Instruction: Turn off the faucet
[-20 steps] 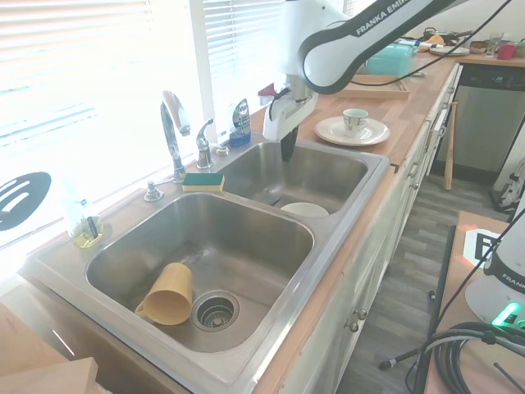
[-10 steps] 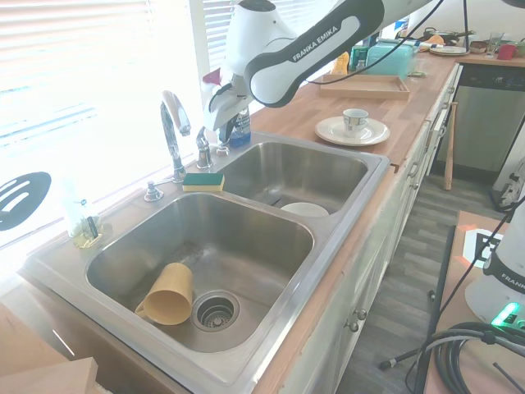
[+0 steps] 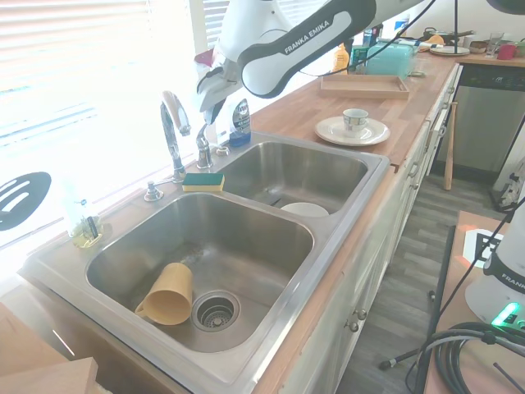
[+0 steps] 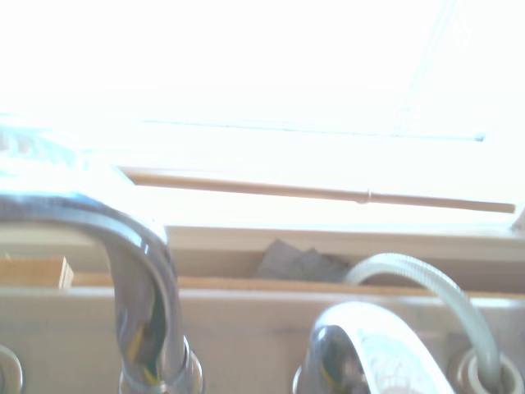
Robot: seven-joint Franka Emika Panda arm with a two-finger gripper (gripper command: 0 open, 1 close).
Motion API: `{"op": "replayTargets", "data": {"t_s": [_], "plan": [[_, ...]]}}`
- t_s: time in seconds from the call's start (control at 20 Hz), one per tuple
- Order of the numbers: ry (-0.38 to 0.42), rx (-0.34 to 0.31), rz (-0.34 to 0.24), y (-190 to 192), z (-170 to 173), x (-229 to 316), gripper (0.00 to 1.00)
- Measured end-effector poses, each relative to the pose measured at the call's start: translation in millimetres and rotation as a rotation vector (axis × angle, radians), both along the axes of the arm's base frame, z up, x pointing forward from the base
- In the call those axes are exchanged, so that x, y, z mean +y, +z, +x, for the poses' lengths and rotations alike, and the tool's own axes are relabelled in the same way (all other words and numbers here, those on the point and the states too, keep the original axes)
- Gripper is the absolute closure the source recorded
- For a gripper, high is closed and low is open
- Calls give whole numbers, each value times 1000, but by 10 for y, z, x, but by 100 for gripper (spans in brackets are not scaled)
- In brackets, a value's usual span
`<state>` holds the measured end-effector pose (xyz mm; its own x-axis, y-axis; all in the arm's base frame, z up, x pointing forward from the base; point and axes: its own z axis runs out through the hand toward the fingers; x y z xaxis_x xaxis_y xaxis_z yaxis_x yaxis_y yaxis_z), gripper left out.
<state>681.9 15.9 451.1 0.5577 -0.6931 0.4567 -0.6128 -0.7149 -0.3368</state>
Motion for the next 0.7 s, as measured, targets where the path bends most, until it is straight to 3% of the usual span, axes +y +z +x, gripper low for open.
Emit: {"op": "replayTargets", "data": {"t_s": [0.25,0.7], "plan": [[-18,0,6,124,204,-108,100],[-26,40,21,-130,299,-225,100]]}}
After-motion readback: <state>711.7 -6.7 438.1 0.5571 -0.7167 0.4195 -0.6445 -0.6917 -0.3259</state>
